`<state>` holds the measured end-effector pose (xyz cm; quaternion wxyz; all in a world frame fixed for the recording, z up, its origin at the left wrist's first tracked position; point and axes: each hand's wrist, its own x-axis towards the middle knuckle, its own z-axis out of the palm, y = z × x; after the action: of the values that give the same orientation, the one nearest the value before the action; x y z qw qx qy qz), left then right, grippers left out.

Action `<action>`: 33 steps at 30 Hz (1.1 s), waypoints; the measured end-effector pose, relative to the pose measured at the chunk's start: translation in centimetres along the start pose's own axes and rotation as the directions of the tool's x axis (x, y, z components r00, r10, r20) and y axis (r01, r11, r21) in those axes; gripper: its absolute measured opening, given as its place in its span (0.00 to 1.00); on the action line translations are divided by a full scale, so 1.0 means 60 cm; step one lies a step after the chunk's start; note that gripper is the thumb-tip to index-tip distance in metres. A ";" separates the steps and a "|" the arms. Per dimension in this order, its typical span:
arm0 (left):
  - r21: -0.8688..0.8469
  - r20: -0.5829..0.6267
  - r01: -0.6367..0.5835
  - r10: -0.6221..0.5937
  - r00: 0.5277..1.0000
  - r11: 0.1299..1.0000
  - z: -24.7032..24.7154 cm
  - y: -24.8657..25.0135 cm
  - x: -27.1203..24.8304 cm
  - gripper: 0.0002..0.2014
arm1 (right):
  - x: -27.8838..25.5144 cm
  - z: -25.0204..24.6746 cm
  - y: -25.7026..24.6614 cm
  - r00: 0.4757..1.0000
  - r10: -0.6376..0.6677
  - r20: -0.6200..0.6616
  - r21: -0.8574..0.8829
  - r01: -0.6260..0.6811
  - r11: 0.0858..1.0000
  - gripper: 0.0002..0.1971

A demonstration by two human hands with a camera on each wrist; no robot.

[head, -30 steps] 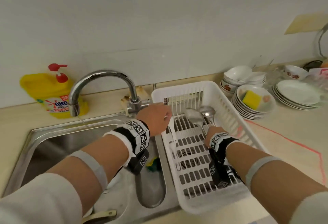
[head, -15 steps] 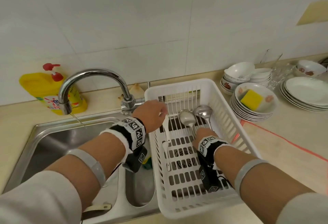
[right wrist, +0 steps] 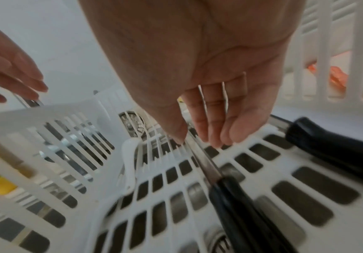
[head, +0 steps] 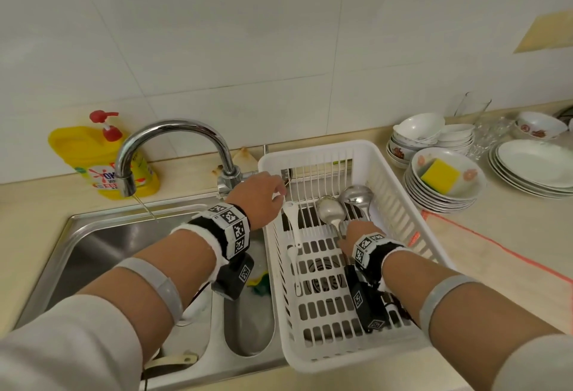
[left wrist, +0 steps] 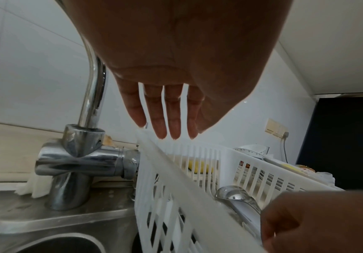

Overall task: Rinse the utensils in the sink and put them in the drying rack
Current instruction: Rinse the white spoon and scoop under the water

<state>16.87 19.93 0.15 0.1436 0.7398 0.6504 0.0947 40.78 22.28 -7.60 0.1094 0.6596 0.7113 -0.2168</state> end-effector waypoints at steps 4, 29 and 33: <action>-0.013 -0.076 0.070 -0.071 0.995 0.997 -0.010 -0.019 -0.021 0.11 | -0.022 -0.073 -0.054 0.991 -0.124 -0.058 0.038 0.126 0.991 0.10; 0.079 0.203 0.512 -0.517 0.832 0.855 0.041 -0.504 -0.377 0.12 | -0.024 0.290 -0.604 0.653 -0.515 0.555 -0.211 0.709 0.673 0.16; 0.079 0.239 0.487 -0.491 0.838 0.870 0.063 -0.553 -0.383 0.12 | -0.004 0.385 -0.636 0.640 -0.512 0.573 -0.171 0.705 0.689 0.16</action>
<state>-16.03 0.56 -13.45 0.2386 0.5562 0.7948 -0.0443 0.20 10.27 -21.62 0.3266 0.2638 0.8708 -0.2559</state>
